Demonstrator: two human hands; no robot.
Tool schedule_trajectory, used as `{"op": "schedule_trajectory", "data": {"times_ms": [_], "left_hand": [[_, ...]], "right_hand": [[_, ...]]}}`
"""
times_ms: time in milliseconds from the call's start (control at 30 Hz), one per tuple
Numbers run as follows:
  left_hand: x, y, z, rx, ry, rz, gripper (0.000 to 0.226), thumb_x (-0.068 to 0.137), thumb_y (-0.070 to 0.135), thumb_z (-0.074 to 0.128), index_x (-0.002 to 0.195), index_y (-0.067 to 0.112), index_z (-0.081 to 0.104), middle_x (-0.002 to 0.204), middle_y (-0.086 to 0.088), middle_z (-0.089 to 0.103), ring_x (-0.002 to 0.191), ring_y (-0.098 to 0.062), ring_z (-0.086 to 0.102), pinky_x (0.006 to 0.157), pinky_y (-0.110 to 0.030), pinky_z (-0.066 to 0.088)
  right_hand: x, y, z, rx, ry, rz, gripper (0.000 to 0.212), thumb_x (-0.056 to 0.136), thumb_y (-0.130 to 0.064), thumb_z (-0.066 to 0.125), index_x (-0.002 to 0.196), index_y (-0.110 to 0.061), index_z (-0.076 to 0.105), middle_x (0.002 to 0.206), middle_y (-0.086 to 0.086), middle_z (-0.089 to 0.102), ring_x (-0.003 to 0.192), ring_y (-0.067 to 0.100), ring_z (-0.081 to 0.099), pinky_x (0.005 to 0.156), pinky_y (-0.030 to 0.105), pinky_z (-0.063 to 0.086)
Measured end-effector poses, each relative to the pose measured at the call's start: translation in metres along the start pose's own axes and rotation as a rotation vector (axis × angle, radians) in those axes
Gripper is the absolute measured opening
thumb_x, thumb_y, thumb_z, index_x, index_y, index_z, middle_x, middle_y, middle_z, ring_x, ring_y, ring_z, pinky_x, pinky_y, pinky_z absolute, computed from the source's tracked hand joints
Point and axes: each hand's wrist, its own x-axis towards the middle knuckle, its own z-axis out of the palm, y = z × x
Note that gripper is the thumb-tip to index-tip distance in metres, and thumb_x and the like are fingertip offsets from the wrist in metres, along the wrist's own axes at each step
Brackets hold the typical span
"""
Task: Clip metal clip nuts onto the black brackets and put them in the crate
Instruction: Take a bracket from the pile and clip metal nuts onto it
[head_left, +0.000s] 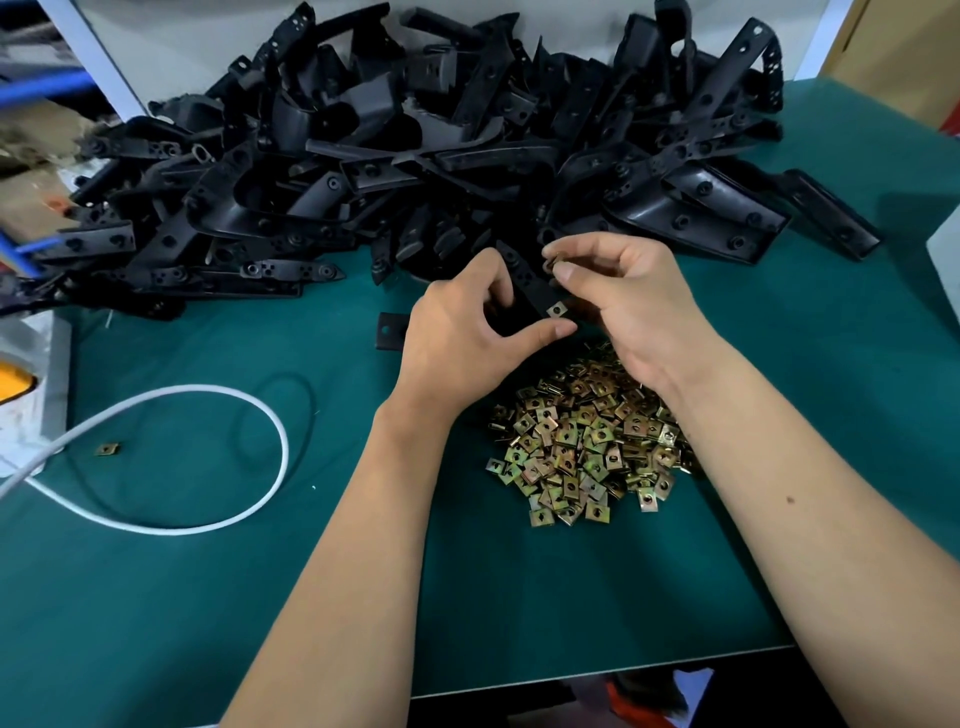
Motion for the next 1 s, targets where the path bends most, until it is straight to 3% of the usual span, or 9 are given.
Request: {"op": "schedule_trajectory", "data": {"times_ms": [133, 233, 400, 533, 633, 867, 1000], "left_hand": [[0.0006, -0.0012, -0.0003, 0.013, -0.004, -0.001, 0.060, 0.071, 0.072, 0.076, 0.083, 0.021, 0.047, 0.066, 0.011, 0.048, 0.069, -0.012, 0.050, 0.058, -0.016, 0.038], [0.0003, -0.0020, 0.0003, 0.022, -0.012, -0.008, 0.059, 0.071, 0.072, 0.077, 0.083, 0.022, 0.047, 0.065, 0.011, 0.048, 0.067, -0.012, 0.050, 0.057, -0.017, 0.036], [0.0003, -0.0004, 0.0002, 0.021, -0.019, -0.008, 0.060, 0.071, 0.071, 0.079, 0.083, 0.021, 0.047, 0.062, 0.012, 0.045, 0.059, -0.009, 0.045, 0.054, -0.018, 0.032], [0.0002, 0.0019, 0.0008, 0.006, -0.035, 0.000, 0.058, 0.072, 0.069, 0.079, 0.083, 0.021, 0.048, 0.064, 0.013, 0.050, 0.060, -0.009, 0.049, 0.054, -0.019, 0.033], [-0.0002, 0.0025, 0.0011, -0.006, -0.045, 0.010, 0.058, 0.072, 0.067, 0.080, 0.083, 0.020, 0.048, 0.065, 0.012, 0.052, 0.060, -0.010, 0.050, 0.055, -0.020, 0.035], [-0.0004, 0.0025, 0.0006, -0.019, -0.020, 0.019, 0.059, 0.072, 0.068, 0.080, 0.081, 0.020, 0.047, 0.062, 0.013, 0.043, 0.059, -0.011, 0.043, 0.053, -0.019, 0.032], [-0.0008, 0.0018, 0.0009, -0.008, -0.029, 0.015, 0.060, 0.071, 0.069, 0.080, 0.081, 0.020, 0.047, 0.063, 0.012, 0.044, 0.060, -0.011, 0.045, 0.054, -0.018, 0.032]], "right_hand": [[-0.0003, 0.0012, 0.0000, -0.006, -0.018, 0.000, 0.020, 0.098, -0.005, 0.065, 0.103, -0.017, 0.081, 0.099, 0.000, 0.080, 0.102, 0.011, 0.073, 0.094, 0.033, 0.058], [-0.0005, 0.0022, 0.0011, -0.077, -0.017, -0.002, 0.021, 0.098, -0.009, 0.066, 0.103, -0.022, 0.082, 0.104, -0.001, 0.078, 0.106, 0.008, 0.071, 0.102, 0.038, 0.056], [-0.0002, 0.0025, 0.0035, -0.106, 0.007, -0.018, 0.012, 0.094, -0.011, 0.071, 0.093, -0.020, 0.079, 0.094, 0.001, 0.077, 0.095, 0.014, 0.070, 0.097, 0.045, 0.059], [0.0009, 0.0032, 0.0025, -0.151, 0.007, -0.068, 0.017, 0.094, -0.013, 0.070, 0.092, -0.025, 0.081, 0.092, -0.007, 0.079, 0.091, 0.004, 0.071, 0.089, 0.027, 0.058], [0.0022, 0.0038, 0.0014, -0.160, 0.000, -0.074, 0.015, 0.094, -0.015, 0.071, 0.093, -0.026, 0.081, 0.092, -0.008, 0.079, 0.091, 0.002, 0.071, 0.087, 0.023, 0.056], [0.0024, 0.0045, -0.0004, -0.126, 0.015, -0.059, 0.004, 0.089, -0.019, 0.078, 0.087, -0.022, 0.081, 0.081, -0.003, 0.077, 0.081, 0.009, 0.070, 0.085, 0.037, 0.059], [0.0027, 0.0032, -0.0015, -0.124, -0.006, -0.076, 0.008, 0.089, -0.013, 0.078, 0.086, -0.020, 0.081, 0.082, -0.002, 0.078, 0.080, 0.009, 0.068, 0.077, 0.033, 0.057]]}}
